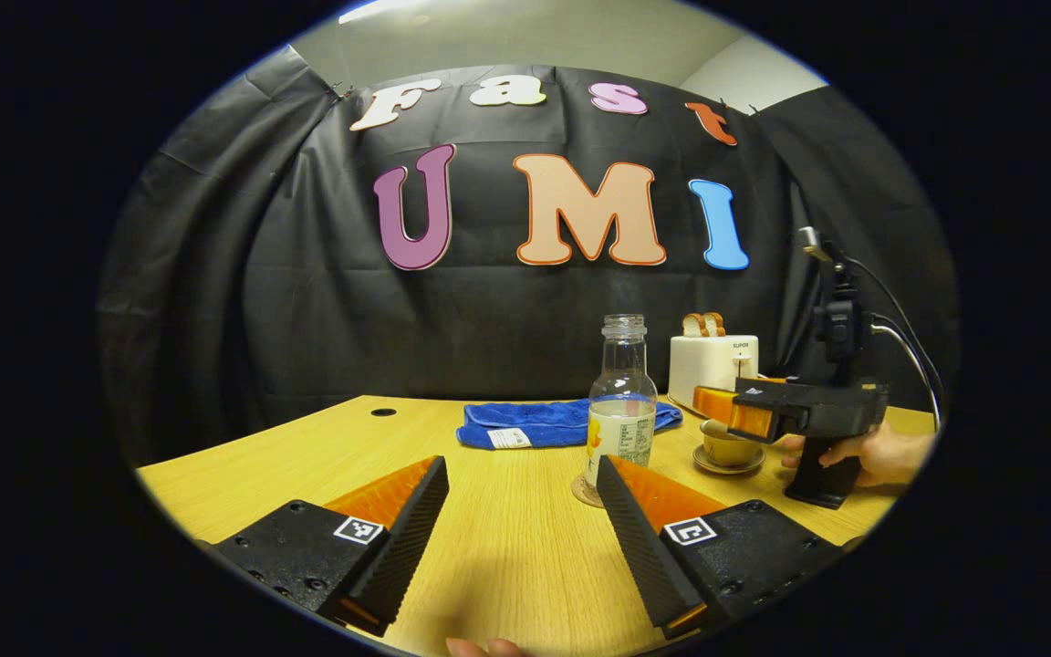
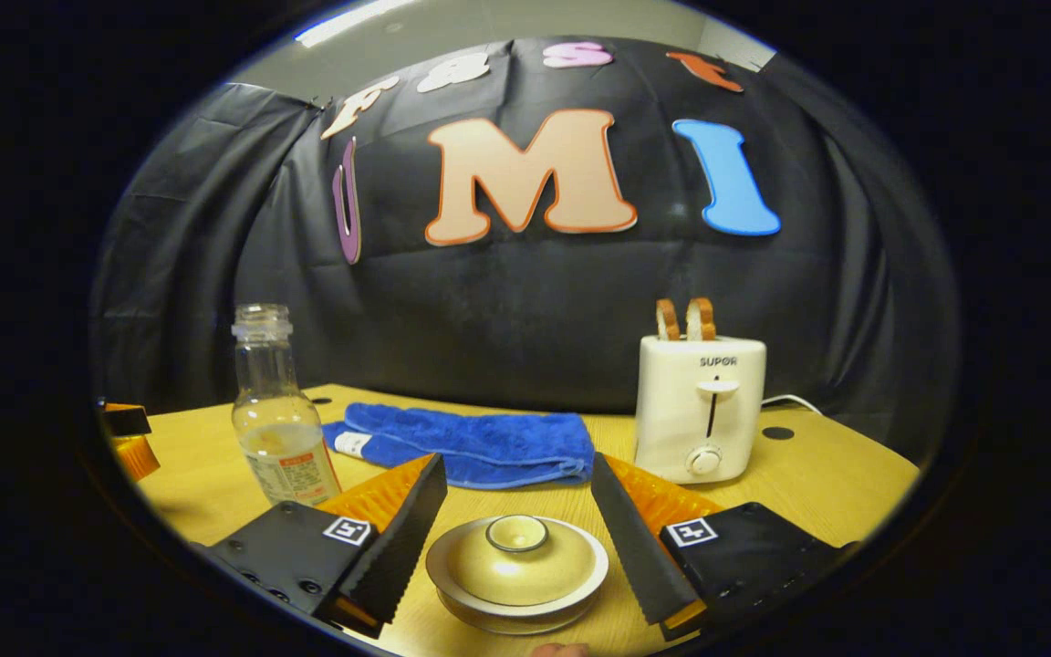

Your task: Open the teacup lid with one hand, grasp the water bottle and pour water into the teacup with the other hand; after pouring, place the water bottle on the coaster and then close the teacup lid.

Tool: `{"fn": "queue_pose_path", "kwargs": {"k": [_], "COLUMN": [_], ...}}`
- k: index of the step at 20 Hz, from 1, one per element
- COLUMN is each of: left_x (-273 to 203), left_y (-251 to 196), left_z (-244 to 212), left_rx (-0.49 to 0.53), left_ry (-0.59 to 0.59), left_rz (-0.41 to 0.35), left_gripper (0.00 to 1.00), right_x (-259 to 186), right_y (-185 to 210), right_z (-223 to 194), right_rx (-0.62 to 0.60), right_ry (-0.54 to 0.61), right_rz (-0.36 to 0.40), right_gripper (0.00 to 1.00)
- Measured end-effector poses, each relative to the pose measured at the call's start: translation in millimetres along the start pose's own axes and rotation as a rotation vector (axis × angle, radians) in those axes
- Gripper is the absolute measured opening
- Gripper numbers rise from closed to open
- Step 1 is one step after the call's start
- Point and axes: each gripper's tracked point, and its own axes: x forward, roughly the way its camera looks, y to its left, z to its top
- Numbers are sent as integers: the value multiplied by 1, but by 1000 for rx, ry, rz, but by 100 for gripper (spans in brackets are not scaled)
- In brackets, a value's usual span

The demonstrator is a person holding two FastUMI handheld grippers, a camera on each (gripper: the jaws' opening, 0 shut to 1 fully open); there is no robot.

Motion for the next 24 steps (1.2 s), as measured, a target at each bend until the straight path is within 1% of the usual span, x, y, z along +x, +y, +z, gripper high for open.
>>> {"fn": "queue_pose_path", "kwargs": {"k": [1, 2, 3, 4, 6, 7, 8, 9, 10, 11, 12, 13, 14, 16, 17, 18, 19, 20, 21, 22, 23, 24], "left_x": [0, 2, 1, 2, 7, 10, 11, 12, 11, 10, 9, 8, 6, 2, -1, -2, -5, -6, -7, -9, -11, -12], "left_y": [0, 1, 3, 1, 0, -2, -5, -8, -12, -20, -28, -33, -37, -46, -50, -52, -55, -57, -58, -59, -61, -62], "left_z": [1, 0, 0, 0, -1, -1, -1, -1, -1, 0, 0, 1, 0, 1, 2, 1, 1, 1, 2, 1, 2, 1], "left_rx": [0, 0, -1, -1, -2, -2, -2, -3, -2, -1, -2, 0, -1, 0, 0, 0, 0, 0, -1, -1, -1, -1], "left_ry": [1, 1, 2, 1, 5, 5, 5, 7, 6, 3, 3, 2, 2, 2, 2, 2, 1, 1, 2, 2, 2, 3], "left_rz": [1, 5, 10, 11, 21, 23, 22, 28, 27, 14, 5, 0, 0, 0, 0, 4, 5, 7, 12, 13, 14, 18], "left_gripper": [95, 95, 95, 95, 94, 95, 95, 95, 94, 95, 95, 95, 95, 95, 95, 95, 95, 94, 95, 95, 95, 95], "right_x": [-1, -3, -5, -7, -15, -20, -29, -38, -48, -59, -70, -83, -93, -113, -123, -132, -142, -149, -156, -161, -165, -170], "right_y": [-4, -3, -7, -8, -12, -15, -17, -15, -15, -17, -16, -16, -15, -16, -15, -15, -16, -15, -12, -10, -8, -6], "right_z": [-9, -6, -4, -3, -4, -4, -3, -3, -1, -1, 0, 0, 1, 1, 1, 2, 2, 3, 3, 3, 2, 3], "right_rx": [3, 0, 0, 0, -1, -2, -3, -4, -3, -5, -5, -5, -4, -4, -5, -6, -6, -6, -6, -6, -7, -7], "right_ry": [11, 4, 7, 6, 4, 4, 0, 1, -1, -6, -5, -7, -6, -10, -7, -10, -11, -13, -12, -11, -11, -13], "right_rz": [-8, -10, -26, -37, -69, -91, -109, -118, -131, -144, -151, -155, -156, -172, -179, -190, -203, -209, -211, -214, -214, -215], "right_gripper": [99, 94, 99, 100, 98, 96, 95, 99, 94, 94, 99, 99, 94, 99, 99, 94, 94, 99, 99, 94, 99, 99]}}
